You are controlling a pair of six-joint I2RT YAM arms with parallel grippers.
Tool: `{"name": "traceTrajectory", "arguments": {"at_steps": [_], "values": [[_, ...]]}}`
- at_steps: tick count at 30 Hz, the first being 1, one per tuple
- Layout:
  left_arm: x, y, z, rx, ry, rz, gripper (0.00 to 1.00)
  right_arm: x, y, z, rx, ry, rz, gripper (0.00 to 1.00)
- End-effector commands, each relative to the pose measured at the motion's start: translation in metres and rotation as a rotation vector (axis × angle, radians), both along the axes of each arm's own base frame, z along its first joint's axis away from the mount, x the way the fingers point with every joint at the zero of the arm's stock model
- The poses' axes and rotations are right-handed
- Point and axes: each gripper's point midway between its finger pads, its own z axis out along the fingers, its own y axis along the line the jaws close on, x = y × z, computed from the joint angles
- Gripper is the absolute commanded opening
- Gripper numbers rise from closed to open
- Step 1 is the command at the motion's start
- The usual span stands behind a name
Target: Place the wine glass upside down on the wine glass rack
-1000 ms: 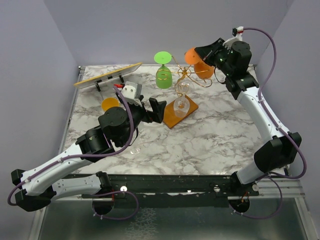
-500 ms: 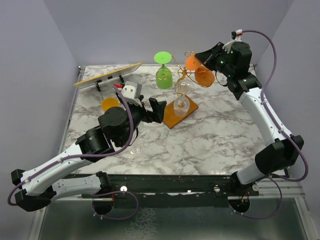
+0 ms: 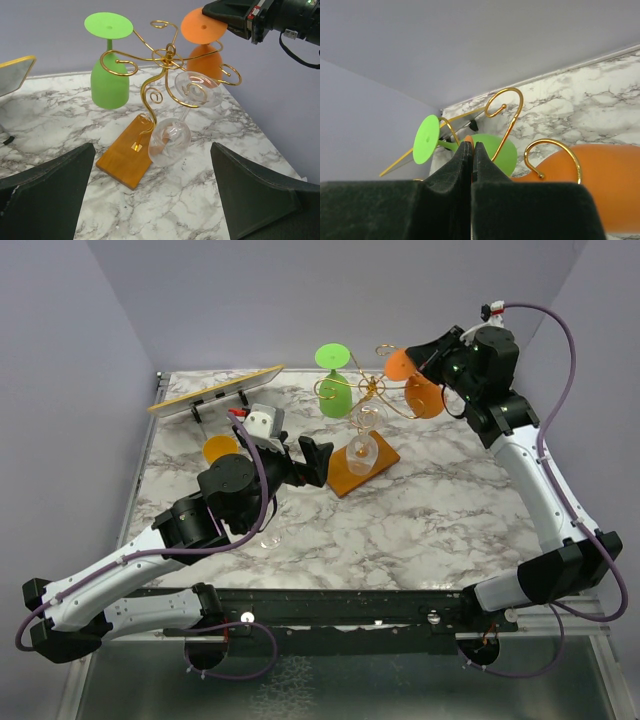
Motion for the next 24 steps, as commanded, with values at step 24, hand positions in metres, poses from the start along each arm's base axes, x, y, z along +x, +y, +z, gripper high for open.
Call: {"name": "traceTrajectory", "arguments": {"at_steps": [24], "values": [[-0.003,-0.003,-0.005,-0.005,0.01,-0.019,0.99,-0.004,-0.064,0.007,0.007,-0.066,-0.34,0.01]]}}
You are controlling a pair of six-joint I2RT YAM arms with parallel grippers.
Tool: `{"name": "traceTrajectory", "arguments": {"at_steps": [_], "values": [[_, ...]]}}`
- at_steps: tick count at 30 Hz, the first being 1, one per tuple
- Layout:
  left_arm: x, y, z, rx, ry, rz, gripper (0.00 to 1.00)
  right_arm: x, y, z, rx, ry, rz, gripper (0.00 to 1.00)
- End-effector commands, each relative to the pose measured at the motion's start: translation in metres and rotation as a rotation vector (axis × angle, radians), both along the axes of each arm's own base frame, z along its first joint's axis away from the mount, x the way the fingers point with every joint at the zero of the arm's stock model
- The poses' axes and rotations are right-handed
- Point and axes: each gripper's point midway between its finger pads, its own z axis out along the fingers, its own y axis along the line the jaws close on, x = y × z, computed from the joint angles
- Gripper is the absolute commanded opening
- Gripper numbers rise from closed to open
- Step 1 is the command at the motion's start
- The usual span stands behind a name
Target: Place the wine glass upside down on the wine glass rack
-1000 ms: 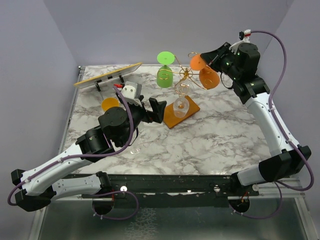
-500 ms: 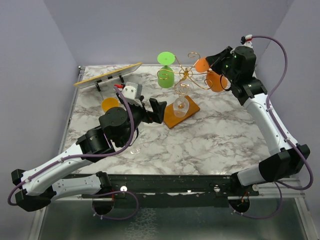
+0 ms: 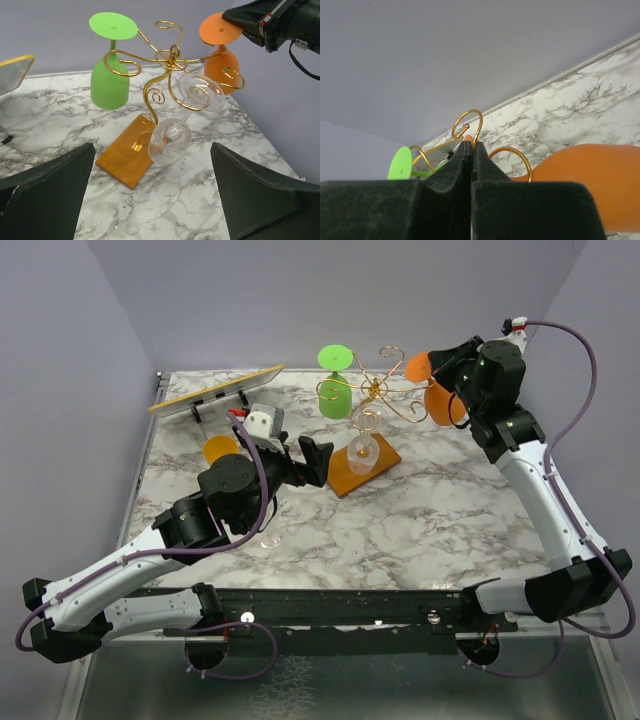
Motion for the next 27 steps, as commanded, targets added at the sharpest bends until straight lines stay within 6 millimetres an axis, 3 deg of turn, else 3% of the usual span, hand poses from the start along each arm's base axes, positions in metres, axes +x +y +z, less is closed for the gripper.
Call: {"name": "traceTrajectory", "arguments": {"at_steps": [1,18,22,24,27], "values": [[-0.003,-0.003,-0.005,-0.001,0.009,-0.018,0.99,0.002,-0.015,0.012,0.009,-0.052,-0.08,0.01],[-0.003,0.003,-0.003,0.0,0.006,-0.005,0.99,0.033,-0.004,-0.007,-0.036,-0.031,-0.012,0.08],[-0.003,0.002,-0.003,0.004,0.005,-0.004,0.99,0.037,-0.007,-0.01,-0.039,-0.019,-0.014,0.19],[-0.003,0.002,-0.003,0.002,0.005,-0.004,0.99,0.039,-0.009,-0.013,-0.043,-0.007,-0.016,0.33],[-0.003,0.002,-0.004,0.006,0.005,-0.004,0.99,0.039,-0.011,-0.015,-0.048,0.003,-0.016,0.44]]}}
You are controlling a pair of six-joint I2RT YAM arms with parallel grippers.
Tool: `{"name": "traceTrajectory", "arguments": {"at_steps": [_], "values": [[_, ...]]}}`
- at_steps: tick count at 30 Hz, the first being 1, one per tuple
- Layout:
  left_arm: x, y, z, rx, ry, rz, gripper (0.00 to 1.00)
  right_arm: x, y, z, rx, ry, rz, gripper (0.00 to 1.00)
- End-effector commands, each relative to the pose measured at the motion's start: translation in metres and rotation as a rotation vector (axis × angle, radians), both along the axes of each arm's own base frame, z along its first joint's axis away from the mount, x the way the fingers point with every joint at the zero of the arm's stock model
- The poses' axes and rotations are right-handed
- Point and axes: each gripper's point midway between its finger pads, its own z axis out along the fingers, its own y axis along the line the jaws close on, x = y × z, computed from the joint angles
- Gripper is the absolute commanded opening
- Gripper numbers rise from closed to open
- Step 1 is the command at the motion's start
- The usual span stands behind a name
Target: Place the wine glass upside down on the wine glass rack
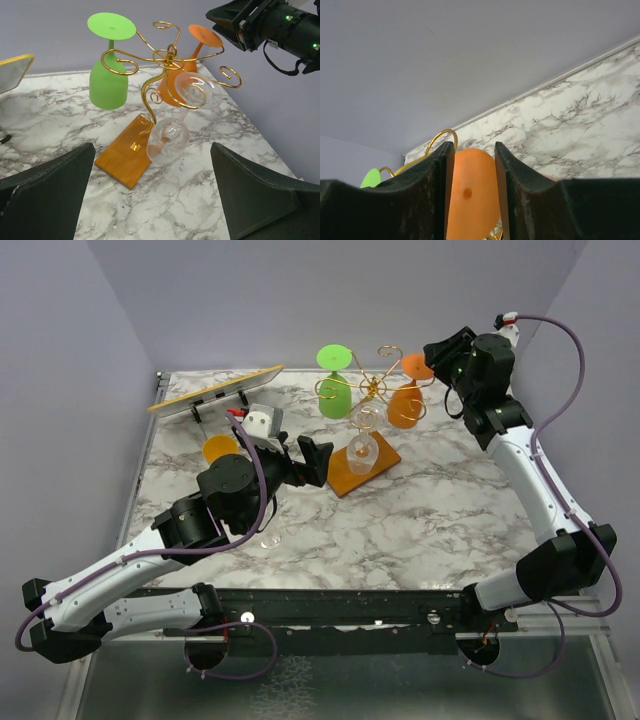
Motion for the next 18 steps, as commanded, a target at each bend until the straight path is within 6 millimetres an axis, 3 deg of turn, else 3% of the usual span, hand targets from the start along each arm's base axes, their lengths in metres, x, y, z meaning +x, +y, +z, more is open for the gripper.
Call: {"name": "traceTrajectory", "arguments": {"at_steps": [1,6,15,18], "values": [[-0.002,0.002,-0.005,0.012,0.005,-0.003,0.99,0.003,-0.001,0.009,-0.011,-0.013,0.011,0.45],[-0.002,0.01,-0.01,0.067,0.002,0.017,0.99,-0.004,-0.007,0.014,-0.026,-0.023,-0.001,0.48],[-0.01,0.065,-0.009,0.099,0.009,0.145,0.99,-0.048,-0.026,0.034,-0.085,-0.059,-0.032,0.57],[-0.016,0.08,-0.011,0.058,0.034,0.171,0.99,-0.064,-0.03,0.024,-0.126,-0.007,-0.022,0.56]]}}
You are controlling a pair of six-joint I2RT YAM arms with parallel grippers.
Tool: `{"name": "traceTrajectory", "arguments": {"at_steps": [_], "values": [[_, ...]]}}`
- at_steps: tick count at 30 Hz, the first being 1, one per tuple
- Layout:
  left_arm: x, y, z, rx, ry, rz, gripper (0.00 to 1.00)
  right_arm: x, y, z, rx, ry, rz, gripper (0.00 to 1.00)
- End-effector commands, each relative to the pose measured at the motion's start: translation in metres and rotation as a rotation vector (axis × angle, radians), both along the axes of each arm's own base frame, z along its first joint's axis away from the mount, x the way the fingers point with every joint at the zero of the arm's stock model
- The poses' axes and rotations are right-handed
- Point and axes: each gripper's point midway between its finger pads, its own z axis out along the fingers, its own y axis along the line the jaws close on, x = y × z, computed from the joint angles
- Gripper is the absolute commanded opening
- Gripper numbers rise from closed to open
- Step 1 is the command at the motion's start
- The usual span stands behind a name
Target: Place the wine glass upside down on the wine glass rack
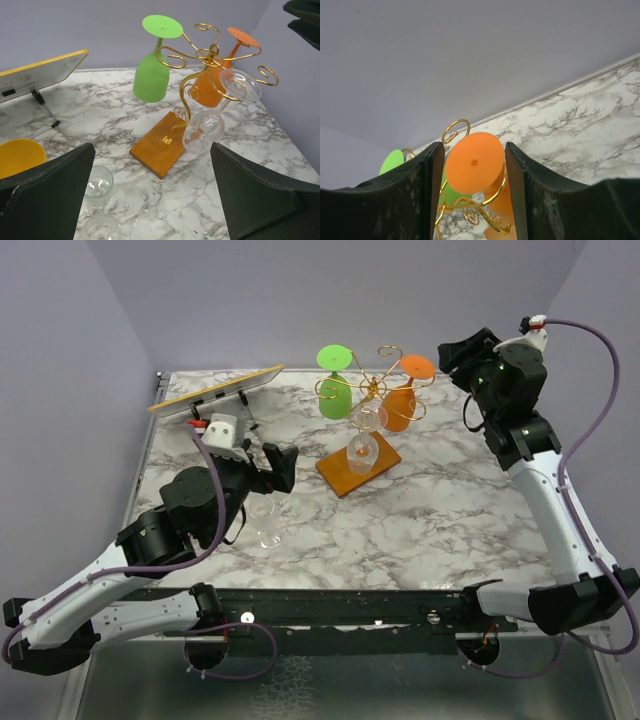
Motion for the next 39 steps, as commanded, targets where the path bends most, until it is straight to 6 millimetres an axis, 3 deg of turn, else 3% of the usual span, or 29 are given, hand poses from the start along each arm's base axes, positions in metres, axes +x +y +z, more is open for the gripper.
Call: {"name": "traceTrajectory", "arguments": {"at_steps": [1,9,12,15,17,19,21,26,31,39], "values": [[-0.008,0.035,-0.01,-0.023,0.044,0.093,0.99,-0.03,-0.015,-0.016,-0.088,0.09,-0.016,0.56],[-0.009,0.033,-0.07,0.101,0.245,0.157,0.76,-0.081,-0.029,-0.06,-0.154,0.228,-0.011,0.57],[-0.01,0.031,-0.094,0.16,0.333,0.195,0.75,-0.095,-0.033,-0.069,-0.155,0.243,-0.019,0.57],[-0.014,0.032,-0.123,0.222,0.445,0.239,0.84,-0.103,-0.033,-0.075,-0.159,0.261,-0.007,0.56],[-0.02,0.03,-0.146,0.277,0.521,0.23,0.85,-0.106,-0.031,-0.078,-0.167,0.274,0.015,0.56],[-0.026,0.029,-0.169,0.325,0.594,0.222,0.83,-0.108,-0.031,-0.081,-0.164,0.278,0.014,0.56],[-0.03,0.03,-0.184,0.354,0.647,0.223,0.75,-0.108,-0.032,-0.082,-0.156,0.274,0.009,0.56],[-0.026,0.032,-0.197,0.377,0.688,0.239,0.53,-0.107,-0.03,-0.086,-0.137,0.266,0.011,0.55],[-0.02,0.032,-0.207,0.404,0.712,0.249,0.48,-0.107,-0.031,-0.086,-0.138,0.264,0.004,0.54],[-0.014,0.03,-0.227,0.395,0.795,0.215,0.32,-0.112,-0.026,-0.095,-0.096,0.283,0.02,0.52]]}}
